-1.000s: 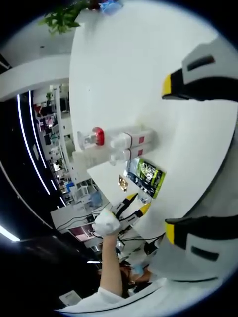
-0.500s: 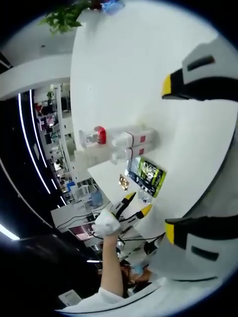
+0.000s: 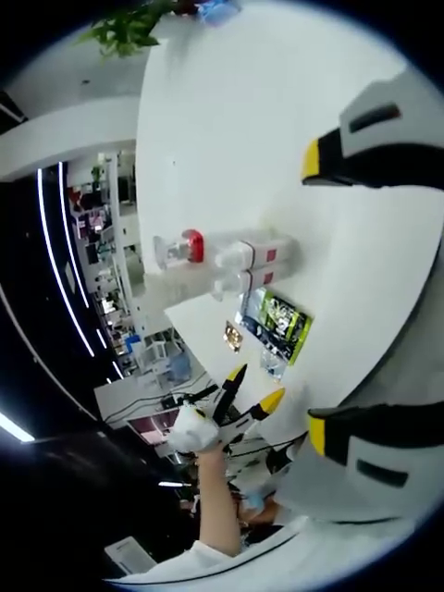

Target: Arrange the skincare products in the storage area until every visible bottle or jar stands upright without overlapping.

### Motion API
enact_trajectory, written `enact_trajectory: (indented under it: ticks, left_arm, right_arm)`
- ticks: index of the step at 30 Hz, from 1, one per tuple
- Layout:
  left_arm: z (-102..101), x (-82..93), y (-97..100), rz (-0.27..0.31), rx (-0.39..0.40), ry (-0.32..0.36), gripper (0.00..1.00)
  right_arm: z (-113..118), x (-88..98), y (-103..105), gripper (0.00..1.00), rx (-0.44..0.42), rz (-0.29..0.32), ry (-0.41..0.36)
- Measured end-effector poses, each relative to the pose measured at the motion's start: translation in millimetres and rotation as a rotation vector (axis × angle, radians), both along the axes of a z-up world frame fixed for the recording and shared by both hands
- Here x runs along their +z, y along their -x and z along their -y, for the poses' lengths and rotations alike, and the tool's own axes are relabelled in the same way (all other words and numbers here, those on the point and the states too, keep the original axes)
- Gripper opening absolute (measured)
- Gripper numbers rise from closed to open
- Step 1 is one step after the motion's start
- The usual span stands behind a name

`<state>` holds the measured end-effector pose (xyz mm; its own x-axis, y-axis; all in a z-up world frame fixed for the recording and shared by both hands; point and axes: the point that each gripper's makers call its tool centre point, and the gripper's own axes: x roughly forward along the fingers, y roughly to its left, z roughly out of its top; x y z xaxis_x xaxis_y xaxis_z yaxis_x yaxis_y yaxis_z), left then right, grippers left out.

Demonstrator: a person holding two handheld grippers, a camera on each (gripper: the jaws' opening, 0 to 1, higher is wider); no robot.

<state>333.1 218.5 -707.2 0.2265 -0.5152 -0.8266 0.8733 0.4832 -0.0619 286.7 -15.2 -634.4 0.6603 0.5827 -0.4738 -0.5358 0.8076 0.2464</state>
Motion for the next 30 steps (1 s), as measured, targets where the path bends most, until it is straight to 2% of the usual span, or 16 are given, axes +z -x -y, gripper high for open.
enact_trajectory:
  ticks: [10,18,21,23,26,30]
  left_arm:
    - [-10.5,18.7,4.0,0.054,0.209,0.119,0.76]
    - [-16.4,33.6,13.5,0.072,0.318,0.202,0.81]
    - [-12.1,46.7,15.5,0.061,0.397,0.316,0.83]
    - [-12.2,54.5,16.2,0.069,0.433,0.368,0.83]
    - [-15.5,58.9,19.9,0.083,0.458,0.384,0.85]
    - [-18.9,57.9,26.2,0.075,0.488,0.396,0.85]
  right_arm:
    - [-1.2,6.3,0.5,1.0,0.015,0.015,0.006]
    - [1.5,12.3,3.0,1.0,0.017,0.03,0.003]
    - [1.9,14.2,4.8,1.0,0.017,0.034,0.0]
    - [2.6,15.4,6.2,1.0,0.016,0.037,-0.001]
    - [4.1,17.0,7.9,1.0,0.012,0.04,-0.008]
    - [6.1,16.8,9.9,1.0,0.01,0.041,-0.003]
